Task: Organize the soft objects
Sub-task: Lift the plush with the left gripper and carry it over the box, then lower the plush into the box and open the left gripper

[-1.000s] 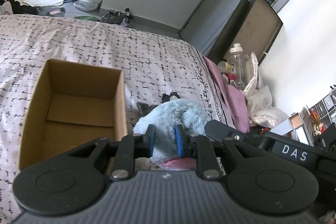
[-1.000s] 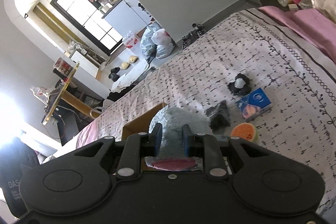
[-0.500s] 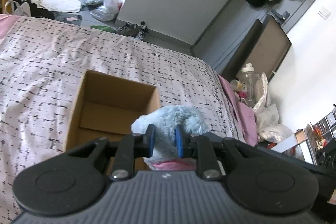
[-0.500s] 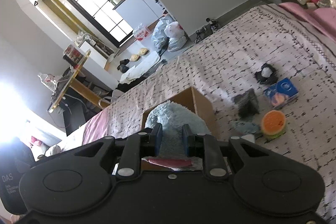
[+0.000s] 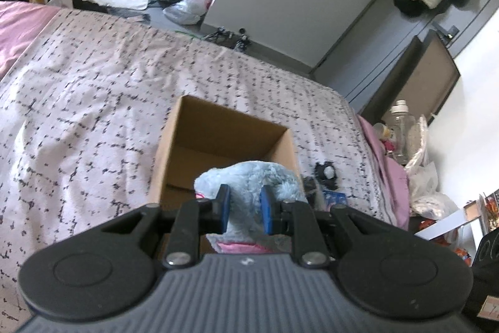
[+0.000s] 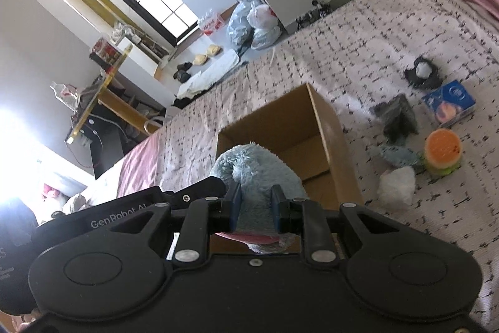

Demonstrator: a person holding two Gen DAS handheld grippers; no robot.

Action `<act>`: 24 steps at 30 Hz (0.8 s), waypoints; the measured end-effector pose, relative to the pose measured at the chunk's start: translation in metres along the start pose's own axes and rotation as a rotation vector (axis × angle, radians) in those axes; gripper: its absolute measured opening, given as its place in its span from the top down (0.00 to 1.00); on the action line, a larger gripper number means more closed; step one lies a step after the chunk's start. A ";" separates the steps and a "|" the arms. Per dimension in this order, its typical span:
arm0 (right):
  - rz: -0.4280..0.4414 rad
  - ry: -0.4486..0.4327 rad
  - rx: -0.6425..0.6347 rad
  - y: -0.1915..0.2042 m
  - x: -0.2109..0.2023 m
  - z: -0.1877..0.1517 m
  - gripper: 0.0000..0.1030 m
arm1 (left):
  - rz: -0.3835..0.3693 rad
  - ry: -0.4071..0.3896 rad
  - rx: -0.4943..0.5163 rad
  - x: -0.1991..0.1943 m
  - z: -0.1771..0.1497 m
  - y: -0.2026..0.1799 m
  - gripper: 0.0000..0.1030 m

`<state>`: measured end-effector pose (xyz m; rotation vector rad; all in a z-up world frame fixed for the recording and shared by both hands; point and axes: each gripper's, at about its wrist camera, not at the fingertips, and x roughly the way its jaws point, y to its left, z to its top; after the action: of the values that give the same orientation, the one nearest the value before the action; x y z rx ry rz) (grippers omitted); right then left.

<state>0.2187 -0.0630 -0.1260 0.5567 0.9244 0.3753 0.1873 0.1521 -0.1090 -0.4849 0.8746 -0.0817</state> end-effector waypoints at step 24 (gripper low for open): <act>-0.040 0.149 -0.016 -0.008 0.038 -0.013 0.77 | 0.093 0.123 -0.019 0.035 -0.011 0.024 0.76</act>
<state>0.2298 -0.0455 -0.1613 0.4994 1.0730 0.3915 0.1986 0.1600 -0.1503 -0.4602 1.0183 -0.0181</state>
